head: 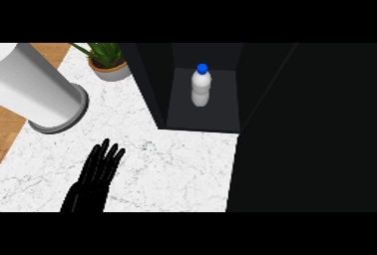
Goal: Pick up the bottled water, place it into the cabinet and close the cabinet
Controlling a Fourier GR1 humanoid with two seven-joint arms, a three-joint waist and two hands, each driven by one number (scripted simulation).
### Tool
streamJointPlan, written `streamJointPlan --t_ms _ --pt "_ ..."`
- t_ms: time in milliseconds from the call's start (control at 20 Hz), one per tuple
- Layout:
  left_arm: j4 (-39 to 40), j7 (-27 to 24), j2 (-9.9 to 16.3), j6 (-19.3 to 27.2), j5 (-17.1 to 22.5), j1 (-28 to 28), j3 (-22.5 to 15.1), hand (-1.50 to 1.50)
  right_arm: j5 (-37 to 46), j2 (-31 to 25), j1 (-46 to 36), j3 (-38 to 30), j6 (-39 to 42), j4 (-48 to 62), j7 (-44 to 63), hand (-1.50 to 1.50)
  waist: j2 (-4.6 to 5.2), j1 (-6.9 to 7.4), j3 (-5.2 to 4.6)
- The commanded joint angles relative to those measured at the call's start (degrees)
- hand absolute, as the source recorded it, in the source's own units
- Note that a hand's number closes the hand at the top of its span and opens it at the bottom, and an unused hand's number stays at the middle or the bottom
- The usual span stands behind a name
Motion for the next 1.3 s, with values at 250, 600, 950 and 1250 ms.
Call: streamJointPlan --t_ms 250,600,950,1250 --pt "-5.0 -5.5 12.0 -10.1 4.0 10.6 6.9 -1.5 8.3 -2.2 -8.1 8.9 -1.2 -11.3 12.6 1.5 0.84 1.07 -0.24" --pt "-4.9 -8.7 18.2 -17.5 5.3 15.3 10.6 -1.5 3.9 0.2 -18.5 15.2 -1.7 -6.5 22.1 1.5 1.62 2.88 -0.21" --pt "-5.1 -9.0 20.3 -20.3 5.1 16.2 11.2 -1.5 1.9 2.0 -34.2 15.9 0.8 -2.3 28.7 1.5 2.08 5.27 -0.41" --pt "-4.6 -8.8 22.6 -22.4 6.7 15.6 13.7 -1.5 -1.2 4.7 -41.8 15.6 0.0 1.9 34.3 1.5 2.67 7.15 -0.71"
